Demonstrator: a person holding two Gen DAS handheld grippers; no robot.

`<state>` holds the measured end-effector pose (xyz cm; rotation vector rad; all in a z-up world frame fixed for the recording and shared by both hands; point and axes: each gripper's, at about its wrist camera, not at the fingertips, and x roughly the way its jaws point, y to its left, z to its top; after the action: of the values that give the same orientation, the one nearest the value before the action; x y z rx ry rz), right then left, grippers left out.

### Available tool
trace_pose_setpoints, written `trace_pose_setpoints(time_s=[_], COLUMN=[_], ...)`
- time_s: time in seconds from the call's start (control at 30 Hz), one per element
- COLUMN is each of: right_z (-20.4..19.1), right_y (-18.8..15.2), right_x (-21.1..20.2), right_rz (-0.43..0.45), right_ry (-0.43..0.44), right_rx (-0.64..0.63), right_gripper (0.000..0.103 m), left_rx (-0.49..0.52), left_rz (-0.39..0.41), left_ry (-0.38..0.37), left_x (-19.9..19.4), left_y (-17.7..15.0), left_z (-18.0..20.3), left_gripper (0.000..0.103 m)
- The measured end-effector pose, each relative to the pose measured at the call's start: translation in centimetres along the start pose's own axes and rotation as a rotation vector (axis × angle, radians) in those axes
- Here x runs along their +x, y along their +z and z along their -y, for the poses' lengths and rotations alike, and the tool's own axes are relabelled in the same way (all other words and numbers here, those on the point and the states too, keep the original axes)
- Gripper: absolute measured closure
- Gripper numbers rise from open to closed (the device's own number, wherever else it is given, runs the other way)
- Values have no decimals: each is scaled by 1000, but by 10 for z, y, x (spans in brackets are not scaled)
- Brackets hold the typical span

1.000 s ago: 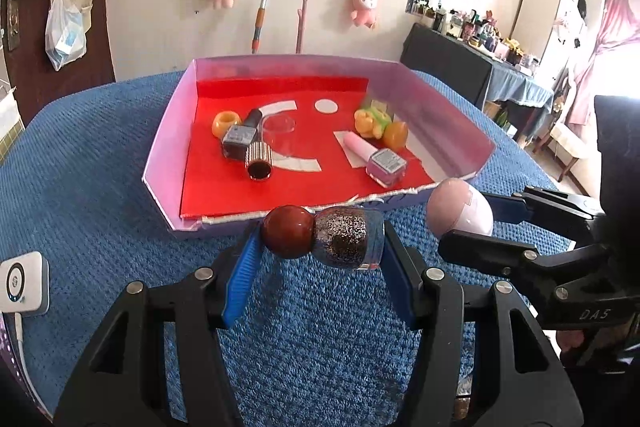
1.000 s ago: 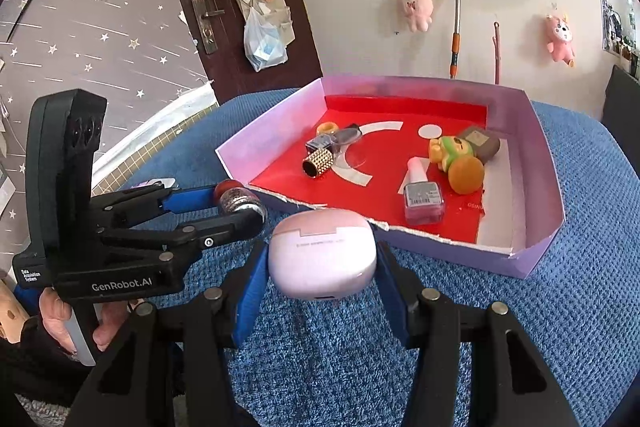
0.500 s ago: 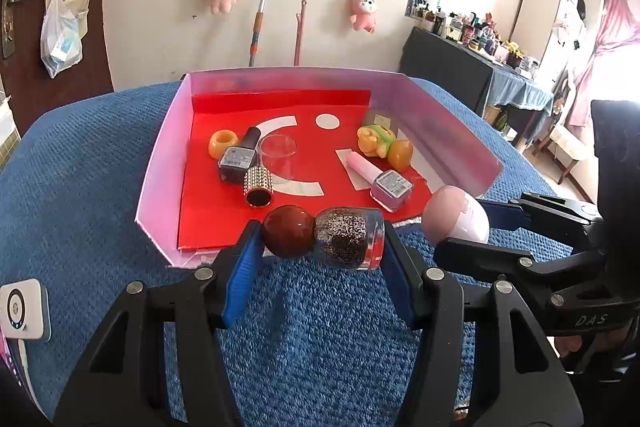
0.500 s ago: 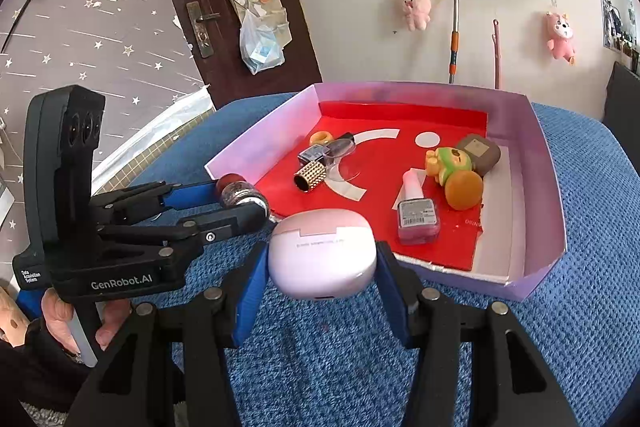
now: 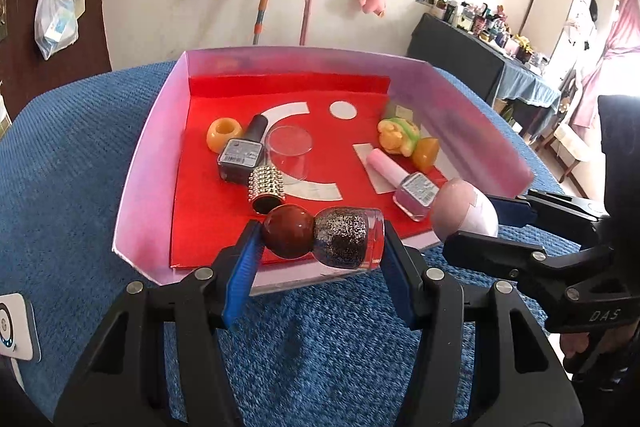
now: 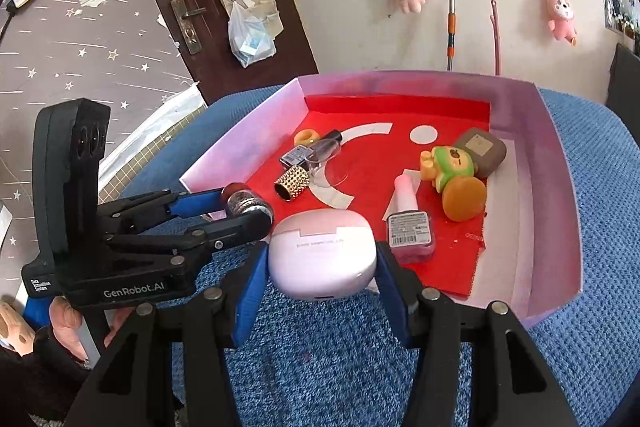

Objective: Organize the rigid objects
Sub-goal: 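Carry the glitter bottle with the left tool while the right tool carries the pink case into the box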

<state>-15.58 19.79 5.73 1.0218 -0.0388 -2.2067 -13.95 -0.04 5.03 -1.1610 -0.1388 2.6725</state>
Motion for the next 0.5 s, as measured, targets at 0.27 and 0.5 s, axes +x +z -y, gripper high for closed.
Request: trace_pose_setpoints(time_s=[0.27, 0.5], right_z=[12, 27], right_y=[6, 12], right_x=[23, 43], right_rz=[-57, -106], right_ry=[37, 65], right_rx=[43, 95], right_gripper=[48, 48], left_rx=[-18, -36], left_rz=[-50, -88], left_ry=[17, 23], left_x=[21, 40], left_y=[2, 3], left_z=[-9, -17], left_gripper=[48, 48])
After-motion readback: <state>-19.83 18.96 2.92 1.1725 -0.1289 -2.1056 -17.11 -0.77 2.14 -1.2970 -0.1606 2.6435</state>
